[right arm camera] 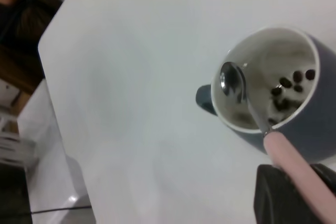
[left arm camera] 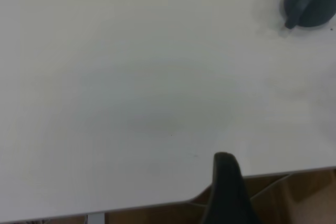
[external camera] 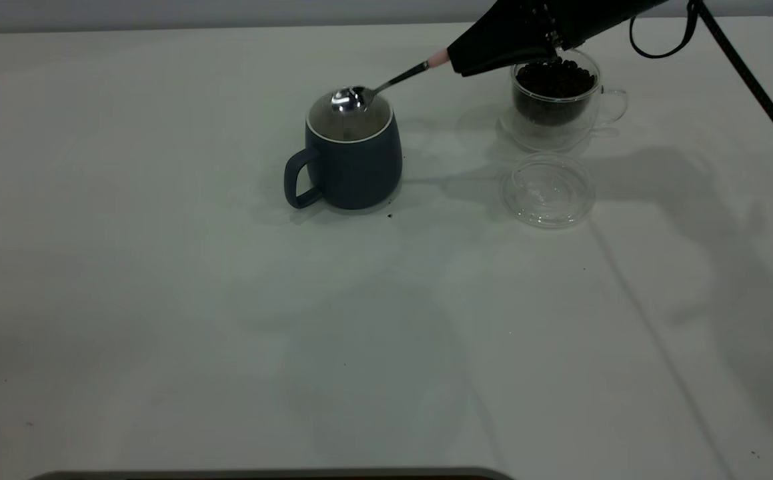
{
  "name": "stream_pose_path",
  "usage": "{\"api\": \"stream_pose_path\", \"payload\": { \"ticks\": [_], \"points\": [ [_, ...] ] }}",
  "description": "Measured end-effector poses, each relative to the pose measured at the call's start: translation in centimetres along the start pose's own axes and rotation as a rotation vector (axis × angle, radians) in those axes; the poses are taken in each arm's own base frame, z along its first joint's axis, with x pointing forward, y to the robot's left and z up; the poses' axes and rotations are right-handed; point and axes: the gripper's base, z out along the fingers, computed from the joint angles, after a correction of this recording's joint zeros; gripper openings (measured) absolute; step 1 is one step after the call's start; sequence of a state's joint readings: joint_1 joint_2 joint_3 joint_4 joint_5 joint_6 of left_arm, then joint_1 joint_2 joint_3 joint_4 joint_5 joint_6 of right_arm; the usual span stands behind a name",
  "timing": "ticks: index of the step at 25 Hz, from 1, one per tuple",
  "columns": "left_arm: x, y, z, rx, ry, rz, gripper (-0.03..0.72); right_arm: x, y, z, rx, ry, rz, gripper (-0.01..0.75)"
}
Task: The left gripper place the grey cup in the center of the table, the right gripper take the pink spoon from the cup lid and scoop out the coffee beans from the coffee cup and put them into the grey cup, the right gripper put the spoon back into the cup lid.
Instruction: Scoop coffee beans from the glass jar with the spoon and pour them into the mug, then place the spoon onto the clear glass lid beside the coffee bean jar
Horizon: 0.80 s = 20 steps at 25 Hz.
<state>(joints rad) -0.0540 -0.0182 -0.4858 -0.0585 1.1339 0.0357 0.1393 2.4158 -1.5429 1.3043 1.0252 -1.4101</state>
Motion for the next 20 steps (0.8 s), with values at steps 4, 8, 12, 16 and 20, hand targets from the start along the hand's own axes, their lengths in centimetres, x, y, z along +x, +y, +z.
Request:
{"api": "stream_pose_path", "payload": {
  "ticks": [4, 8, 12, 16, 20],
  "points": [
    [0.0, 0.0, 0.0, 0.0, 0.0, 0.0, 0.565, 0.0, -0.2, 0.0, 0.02, 0.002, -0.009, 0.101],
    [0.0, 0.0, 0.0, 0.0, 0.0, 0.0, 0.565, -0.2, 0.1, -0.3, 0.028, 0.024, -0.012, 0.101],
    [0.0, 0.0, 0.0, 0.0, 0.0, 0.0, 0.565, -2.0, 2.4, -3.3, 0.04, 0.07, -0.092, 0.101],
    [0.0, 0.0, 0.0, 0.0, 0.0, 0.0, 0.565, -3.6, 3.7, -9.3, 0.059, 0.04, -0.066, 0.101],
    [0.0, 0.0, 0.0, 0.0, 0.0, 0.0, 0.565, -2.2, 1.3, -14.2, 0.138, 0.045, 0.062, 0.101]
  ]
}}
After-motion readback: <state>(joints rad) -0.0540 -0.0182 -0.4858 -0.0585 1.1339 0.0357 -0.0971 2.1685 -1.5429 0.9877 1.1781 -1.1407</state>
